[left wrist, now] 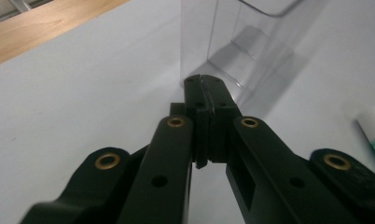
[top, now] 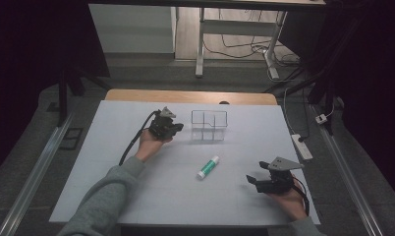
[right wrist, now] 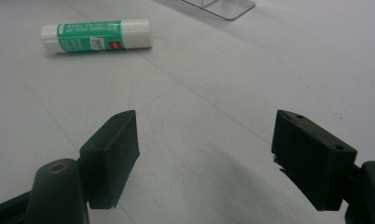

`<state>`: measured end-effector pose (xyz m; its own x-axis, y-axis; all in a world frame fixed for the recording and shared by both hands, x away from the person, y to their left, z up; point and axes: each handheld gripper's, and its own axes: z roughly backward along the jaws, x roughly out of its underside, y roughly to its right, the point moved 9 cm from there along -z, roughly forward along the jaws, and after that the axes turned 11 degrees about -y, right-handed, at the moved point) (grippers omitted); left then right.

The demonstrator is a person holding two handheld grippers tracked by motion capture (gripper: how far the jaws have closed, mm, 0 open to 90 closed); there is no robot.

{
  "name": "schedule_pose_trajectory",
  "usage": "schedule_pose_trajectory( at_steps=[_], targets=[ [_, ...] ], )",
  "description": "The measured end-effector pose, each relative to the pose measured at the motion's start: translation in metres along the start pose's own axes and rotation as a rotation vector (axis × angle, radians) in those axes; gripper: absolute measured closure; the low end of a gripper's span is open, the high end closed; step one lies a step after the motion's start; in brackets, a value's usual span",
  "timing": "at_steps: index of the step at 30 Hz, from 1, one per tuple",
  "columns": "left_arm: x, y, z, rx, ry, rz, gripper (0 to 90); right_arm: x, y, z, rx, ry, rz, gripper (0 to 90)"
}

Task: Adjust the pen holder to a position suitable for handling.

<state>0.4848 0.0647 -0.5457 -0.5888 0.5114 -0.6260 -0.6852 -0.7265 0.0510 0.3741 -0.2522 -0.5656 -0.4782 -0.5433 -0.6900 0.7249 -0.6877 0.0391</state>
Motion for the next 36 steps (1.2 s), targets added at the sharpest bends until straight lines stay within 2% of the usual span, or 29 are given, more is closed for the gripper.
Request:
schedule_pose_trajectory(
  at_steps=[4,6,9,13,18,21,28,31,36],
  targets=[
    [0.008,0.009,0.016,0.018,0.003,0.011,68.3,-0.001,-0.001,0.0,-0.004,0.004,0.012,22.7],
    [0.011,0.016,0.023,0.026,0.001,0.001,58.2,-0.001,0.0,0.0,0.005,0.001,0.019,22.9],
    [0.013,0.026,0.031,0.014,-0.003,-0.016,46.0,-0.001,0.0,0.0,0.004,0.004,0.023,23.0],
    [0.016,0.042,0.038,0.012,-0.02,-0.061,38.8,-0.002,0.001,0.001,0.014,0.009,0.026,23.1],
    [0.021,0.058,0.045,0.033,-0.027,-0.093,34.7,-0.003,0.001,0.002,0.005,0.021,0.026,23.2],
    [0.021,0.063,0.046,0.048,-0.027,-0.103,33.2,-0.002,0.001,0.003,0.004,0.018,0.026,23.2],
    [0.017,0.072,0.045,0.095,-0.026,-0.109,31.9,-0.002,0.0,0.003,0.001,0.02,0.032,23.1],
    [0.014,0.077,0.044,0.098,-0.033,-0.126,31.5,-0.002,0.001,0.004,0.015,0.017,0.034,23.2],
    [0.008,0.087,0.042,0.116,-0.042,-0.141,30.7,-0.002,0.001,0.004,0.009,0.018,0.028,23.1]
  ],
)
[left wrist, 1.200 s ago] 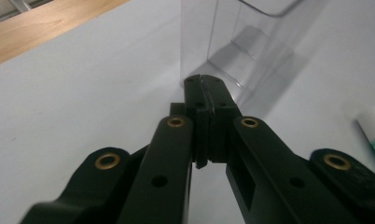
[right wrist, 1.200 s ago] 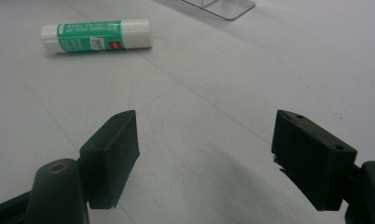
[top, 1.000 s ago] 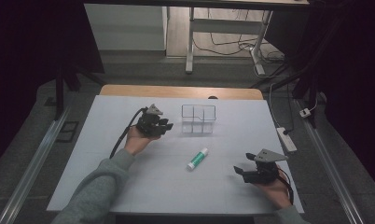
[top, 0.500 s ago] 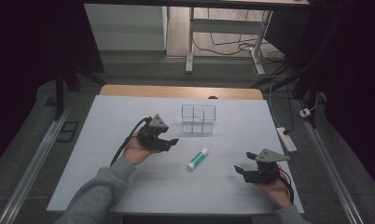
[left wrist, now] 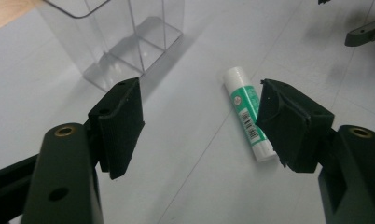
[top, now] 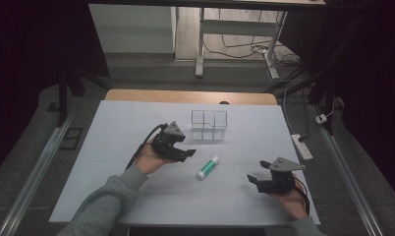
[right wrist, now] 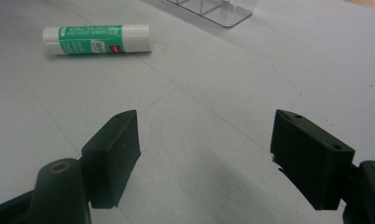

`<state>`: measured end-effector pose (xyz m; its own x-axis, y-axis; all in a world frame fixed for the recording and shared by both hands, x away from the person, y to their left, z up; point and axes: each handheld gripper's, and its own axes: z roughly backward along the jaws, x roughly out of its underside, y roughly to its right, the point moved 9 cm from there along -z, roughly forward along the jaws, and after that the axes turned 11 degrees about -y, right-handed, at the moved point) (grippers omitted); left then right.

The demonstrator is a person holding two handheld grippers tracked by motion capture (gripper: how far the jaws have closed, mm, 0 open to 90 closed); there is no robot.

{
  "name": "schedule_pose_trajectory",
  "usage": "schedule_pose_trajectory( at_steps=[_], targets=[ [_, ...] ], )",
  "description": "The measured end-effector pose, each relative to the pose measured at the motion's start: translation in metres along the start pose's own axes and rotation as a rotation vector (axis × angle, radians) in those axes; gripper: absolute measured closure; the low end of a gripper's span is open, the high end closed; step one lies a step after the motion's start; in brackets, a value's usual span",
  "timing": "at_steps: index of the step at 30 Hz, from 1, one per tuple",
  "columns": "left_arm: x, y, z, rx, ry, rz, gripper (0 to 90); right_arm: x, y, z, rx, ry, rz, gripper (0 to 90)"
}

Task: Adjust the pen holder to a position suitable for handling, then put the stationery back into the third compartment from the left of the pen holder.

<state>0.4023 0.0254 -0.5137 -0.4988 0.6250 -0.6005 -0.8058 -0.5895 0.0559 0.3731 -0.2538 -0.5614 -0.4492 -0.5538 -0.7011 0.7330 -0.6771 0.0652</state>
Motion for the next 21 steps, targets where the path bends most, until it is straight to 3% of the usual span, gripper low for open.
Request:
schedule_pose_trajectory(
  at_steps=[14,21],
  targets=[
    [-0.016,0.017,-0.021,0.042,-0.075,-0.023,31.5,0.002,0.001,0.002,0.012,-0.006,-0.001,23.1],
    [-0.023,0.025,-0.029,0.052,-0.087,-0.039,33.0,0.002,0.0,0.002,0.01,-0.005,-0.005,23.2]
  ],
)
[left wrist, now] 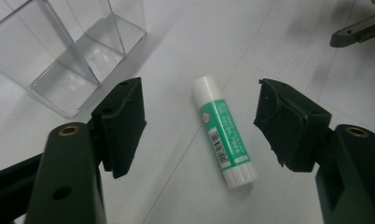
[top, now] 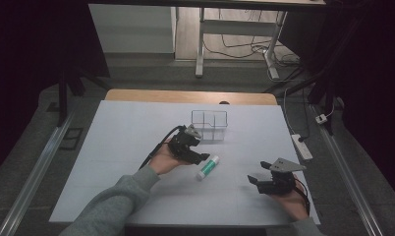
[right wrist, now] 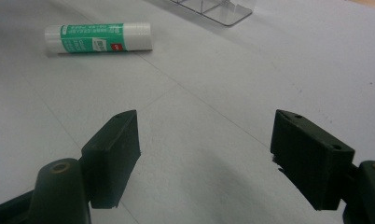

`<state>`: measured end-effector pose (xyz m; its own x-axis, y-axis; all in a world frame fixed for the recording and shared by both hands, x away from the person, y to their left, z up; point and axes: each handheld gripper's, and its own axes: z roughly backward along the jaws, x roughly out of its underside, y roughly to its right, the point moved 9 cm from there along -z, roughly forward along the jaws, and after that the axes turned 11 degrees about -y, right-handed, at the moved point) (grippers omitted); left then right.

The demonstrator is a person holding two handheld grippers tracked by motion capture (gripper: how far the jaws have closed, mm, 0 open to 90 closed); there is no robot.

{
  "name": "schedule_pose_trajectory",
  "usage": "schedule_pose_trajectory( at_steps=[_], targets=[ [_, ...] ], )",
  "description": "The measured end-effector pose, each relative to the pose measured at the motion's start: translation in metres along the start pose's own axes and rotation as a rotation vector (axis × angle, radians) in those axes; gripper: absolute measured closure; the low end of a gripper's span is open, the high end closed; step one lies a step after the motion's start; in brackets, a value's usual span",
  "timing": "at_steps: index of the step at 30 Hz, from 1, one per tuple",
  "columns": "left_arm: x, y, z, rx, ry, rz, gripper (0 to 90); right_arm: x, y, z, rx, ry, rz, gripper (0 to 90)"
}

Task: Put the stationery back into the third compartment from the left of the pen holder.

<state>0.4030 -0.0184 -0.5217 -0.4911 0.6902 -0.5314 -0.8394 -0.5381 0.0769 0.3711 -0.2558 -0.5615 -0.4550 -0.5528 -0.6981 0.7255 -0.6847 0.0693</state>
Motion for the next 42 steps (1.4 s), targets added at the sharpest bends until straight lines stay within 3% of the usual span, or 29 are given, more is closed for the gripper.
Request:
schedule_pose_trajectory(
  at_steps=[9,18,30,37,42],
  targets=[
    [-0.005,0.01,-0.013,0.014,-0.048,-0.02,35.2,0.0,0.0,-0.003,-0.002,0.001,-0.011,23.2],
    [-0.019,0.01,-0.045,0.027,-0.103,0.019,35.9,0.001,0.0,-0.004,-0.003,-0.011,-0.008,23.2],
    [-0.016,0.01,-0.077,0.036,-0.169,0.075,39.5,0.002,-0.001,-0.005,-0.009,-0.018,-0.006,23.2],
    [-0.011,0.011,-0.086,0.001,-0.223,0.07,47.1,0.002,-0.001,-0.006,-0.008,-0.026,-0.005,23.2],
    [-0.011,0.011,-0.087,-0.023,-0.229,0.081,58.3,0.002,-0.001,-0.007,-0.005,-0.025,-0.009,23.2]
  ],
)
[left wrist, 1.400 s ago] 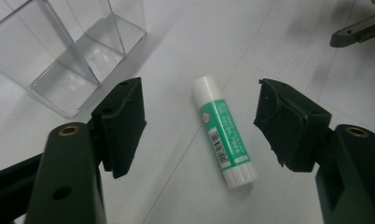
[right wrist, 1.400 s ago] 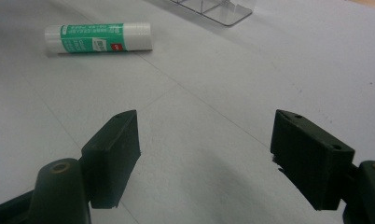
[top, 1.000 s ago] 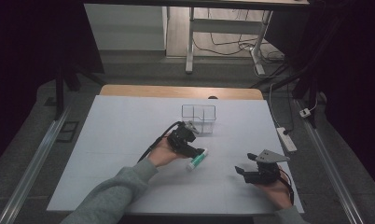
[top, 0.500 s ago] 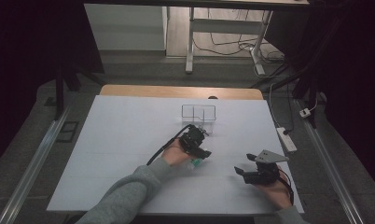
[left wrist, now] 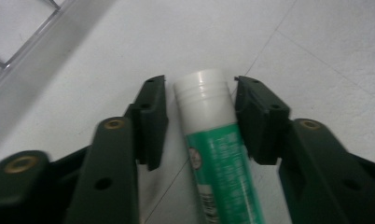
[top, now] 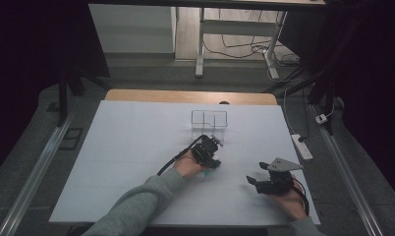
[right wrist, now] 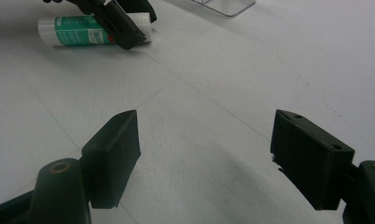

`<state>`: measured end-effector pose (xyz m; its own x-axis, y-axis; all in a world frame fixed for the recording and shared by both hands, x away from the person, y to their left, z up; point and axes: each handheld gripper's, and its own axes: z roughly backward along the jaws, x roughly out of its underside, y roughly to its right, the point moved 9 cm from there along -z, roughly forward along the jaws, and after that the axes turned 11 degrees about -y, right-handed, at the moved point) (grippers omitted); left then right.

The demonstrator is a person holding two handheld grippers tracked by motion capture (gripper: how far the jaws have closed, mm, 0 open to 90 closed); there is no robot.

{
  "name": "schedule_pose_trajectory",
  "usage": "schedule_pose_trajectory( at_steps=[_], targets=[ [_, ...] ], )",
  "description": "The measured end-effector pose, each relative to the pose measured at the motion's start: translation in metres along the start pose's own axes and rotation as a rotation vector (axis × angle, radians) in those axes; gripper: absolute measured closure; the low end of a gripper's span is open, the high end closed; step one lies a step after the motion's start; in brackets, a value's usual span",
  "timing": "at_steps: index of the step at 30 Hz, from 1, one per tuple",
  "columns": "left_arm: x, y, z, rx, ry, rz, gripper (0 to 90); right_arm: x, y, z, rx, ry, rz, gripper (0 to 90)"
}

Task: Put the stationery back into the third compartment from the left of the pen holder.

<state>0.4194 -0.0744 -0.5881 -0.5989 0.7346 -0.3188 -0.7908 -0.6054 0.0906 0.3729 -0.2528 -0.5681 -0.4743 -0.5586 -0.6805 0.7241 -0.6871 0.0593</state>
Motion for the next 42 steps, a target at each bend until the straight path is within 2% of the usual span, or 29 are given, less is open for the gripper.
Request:
schedule_pose_trajectory(
  at_steps=[7,13,18,22,33,42],
  targets=[
    [0.0,-0.001,0.0,-0.014,-0.005,0.009,63.5,0.0,0.0,-0.001,-0.002,-0.009,0.005,23.3],
    [0.0,-0.001,0.002,0.013,0.002,0.001,64.3,0.001,0.0,-0.001,-0.001,-0.011,0.005,23.3],
    [-0.002,0.0,0.014,0.044,0.066,-0.008,64.2,0.001,0.0,-0.001,0.0,-0.011,0.004,23.3],
    [-0.002,-0.003,0.03,0.049,0.125,-0.012,64.2,0.001,0.0,-0.001,0.0,-0.013,0.004,23.3],
    [0.009,-0.018,0.068,0.073,0.256,-0.004,64.1,0.001,0.0,-0.001,0.001,-0.014,0.005,23.3],
    [0.017,-0.028,0.082,0.073,0.317,-0.006,64.1,-0.002,-0.002,0.001,-0.009,0.014,0.009,23.3]
  ],
)
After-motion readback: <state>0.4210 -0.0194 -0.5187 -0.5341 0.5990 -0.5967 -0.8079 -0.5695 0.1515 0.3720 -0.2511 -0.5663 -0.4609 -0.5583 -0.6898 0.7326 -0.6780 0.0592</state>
